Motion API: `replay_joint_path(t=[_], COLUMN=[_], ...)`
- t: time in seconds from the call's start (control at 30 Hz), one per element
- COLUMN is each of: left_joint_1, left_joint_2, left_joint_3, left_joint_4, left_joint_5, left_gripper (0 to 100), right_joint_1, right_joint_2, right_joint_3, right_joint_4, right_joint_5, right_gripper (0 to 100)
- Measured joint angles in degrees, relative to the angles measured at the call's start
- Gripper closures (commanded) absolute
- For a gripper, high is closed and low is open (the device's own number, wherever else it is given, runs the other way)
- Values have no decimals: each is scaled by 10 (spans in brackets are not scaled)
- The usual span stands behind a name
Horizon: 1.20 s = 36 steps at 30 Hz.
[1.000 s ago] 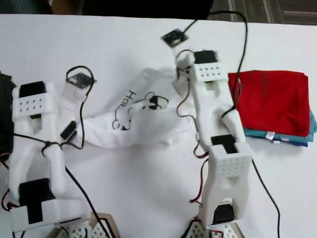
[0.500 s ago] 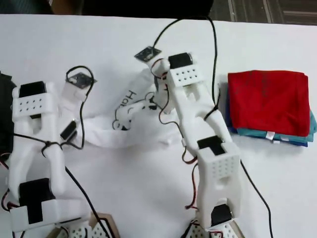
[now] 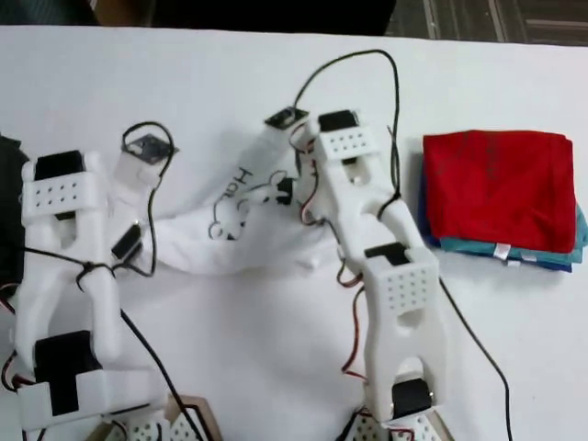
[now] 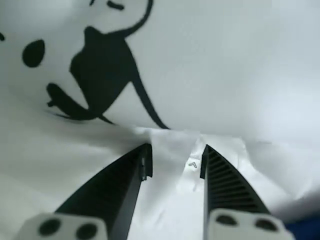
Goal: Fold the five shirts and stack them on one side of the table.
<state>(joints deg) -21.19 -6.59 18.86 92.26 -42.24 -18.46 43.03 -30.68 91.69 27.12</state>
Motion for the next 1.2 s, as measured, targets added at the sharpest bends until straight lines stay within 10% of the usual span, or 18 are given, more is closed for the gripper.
replay_joint_path(t=[0.2,0.73,1.2], left_joint_1=[0,0,0], left_joint_2=[0,0,0], left_joint_3=[0,0,0], left_joint_4=[0,0,0], left_joint_5=[0,0,0], left_gripper=[975,975,975], right_joint_1=[1,4,3], right_joint_2=[18,-109,-34], right_joint_3=[-3,-62,-66], right_joint_4=[-4,43,23], right_joint_5=[0,0,0], right_gripper=[994,977,748])
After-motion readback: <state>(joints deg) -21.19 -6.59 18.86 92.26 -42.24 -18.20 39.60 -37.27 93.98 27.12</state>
